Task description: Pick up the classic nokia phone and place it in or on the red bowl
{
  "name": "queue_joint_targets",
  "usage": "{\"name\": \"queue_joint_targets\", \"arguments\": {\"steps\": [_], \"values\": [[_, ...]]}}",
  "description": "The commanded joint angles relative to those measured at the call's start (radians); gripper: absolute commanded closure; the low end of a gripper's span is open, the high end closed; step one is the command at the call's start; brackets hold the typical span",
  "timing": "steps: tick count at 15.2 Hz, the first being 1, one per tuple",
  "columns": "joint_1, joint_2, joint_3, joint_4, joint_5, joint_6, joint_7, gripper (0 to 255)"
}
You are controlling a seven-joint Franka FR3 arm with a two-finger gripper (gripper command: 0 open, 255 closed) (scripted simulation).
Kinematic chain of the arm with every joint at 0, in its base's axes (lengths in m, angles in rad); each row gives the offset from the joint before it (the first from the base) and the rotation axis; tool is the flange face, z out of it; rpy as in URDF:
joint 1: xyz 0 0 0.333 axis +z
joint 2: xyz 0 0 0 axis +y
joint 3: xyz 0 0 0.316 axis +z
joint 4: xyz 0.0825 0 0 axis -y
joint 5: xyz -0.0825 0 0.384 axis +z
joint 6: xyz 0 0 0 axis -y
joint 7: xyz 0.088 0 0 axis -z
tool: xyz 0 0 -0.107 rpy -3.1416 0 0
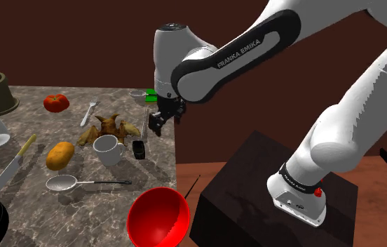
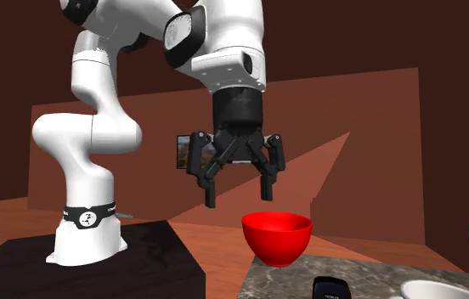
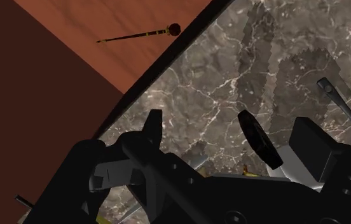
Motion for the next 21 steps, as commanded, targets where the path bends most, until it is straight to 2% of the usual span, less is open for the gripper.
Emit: {"name": "queue_joint_targets", "arguments": {"steps": [1, 5, 9, 17, 21], "values": [[0.001, 0.088, 0.012, 0.05, -0.061, 0.041, 0.059, 0], [0.035, 0.256, 0.006, 0.163, -0.192, 0.095, 0.182, 0], [0.098, 0.417, -0.032, 0.298, -0.306, 0.121, 0.282, 0], [0.129, 0.511, -0.07, 0.323, -0.363, 0.186, 0.323, 0], [0.131, 0.517, -0.073, 0.324, -0.367, 0.191, 0.325, 0]]}}
